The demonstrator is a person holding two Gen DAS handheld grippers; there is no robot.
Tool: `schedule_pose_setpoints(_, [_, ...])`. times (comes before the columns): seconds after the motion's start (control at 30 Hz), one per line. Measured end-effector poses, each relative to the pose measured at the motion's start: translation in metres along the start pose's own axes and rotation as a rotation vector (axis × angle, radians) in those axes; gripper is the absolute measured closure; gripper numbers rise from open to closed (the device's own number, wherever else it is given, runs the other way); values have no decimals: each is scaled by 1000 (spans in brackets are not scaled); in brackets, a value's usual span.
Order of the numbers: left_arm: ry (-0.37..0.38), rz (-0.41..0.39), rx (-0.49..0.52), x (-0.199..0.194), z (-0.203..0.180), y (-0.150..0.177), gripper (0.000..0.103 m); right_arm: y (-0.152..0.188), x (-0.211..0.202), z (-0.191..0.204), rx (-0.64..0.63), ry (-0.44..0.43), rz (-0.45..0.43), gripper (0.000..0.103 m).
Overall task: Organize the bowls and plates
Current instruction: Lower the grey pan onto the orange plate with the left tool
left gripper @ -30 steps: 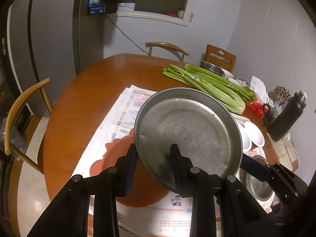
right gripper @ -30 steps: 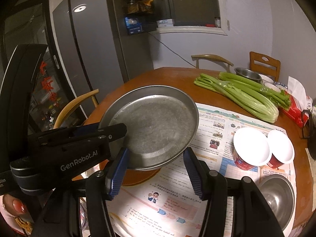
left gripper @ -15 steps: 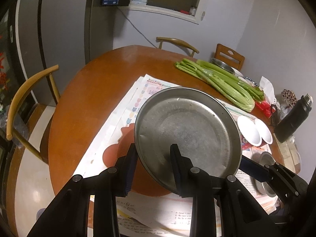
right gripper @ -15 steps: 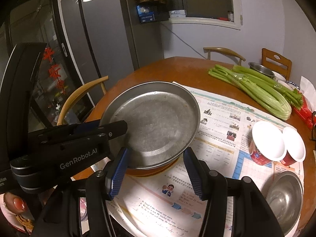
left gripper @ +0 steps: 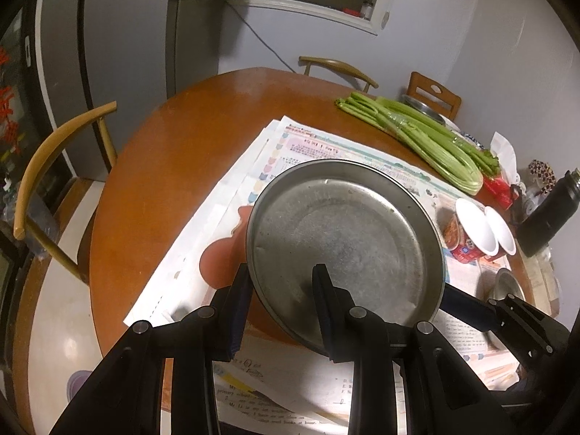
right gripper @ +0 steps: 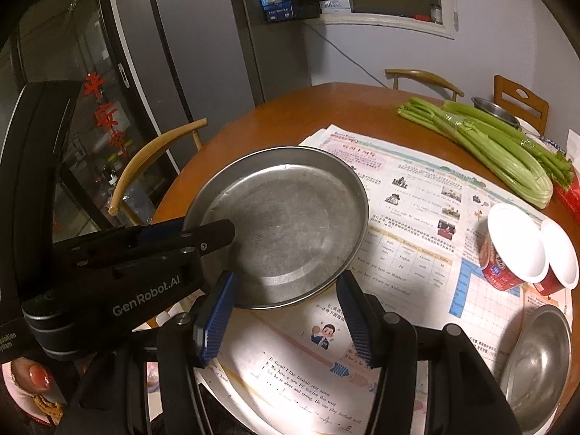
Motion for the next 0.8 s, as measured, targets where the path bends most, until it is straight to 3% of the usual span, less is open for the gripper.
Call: schedule_pose_setpoints(0.8, [-25,55,-34,23,12,17,67,11,34,-2,-2,-21,90,45])
Point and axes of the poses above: each gripper's, at about its wrist camera, not at the fingertips, and x roughly the way its jaws point, z to its left, y to its underside, the point moved 5 cm from there along x, roughly the way its jaws point, and after that the axes turned 12 degrees about x, right-handed, at the moved point
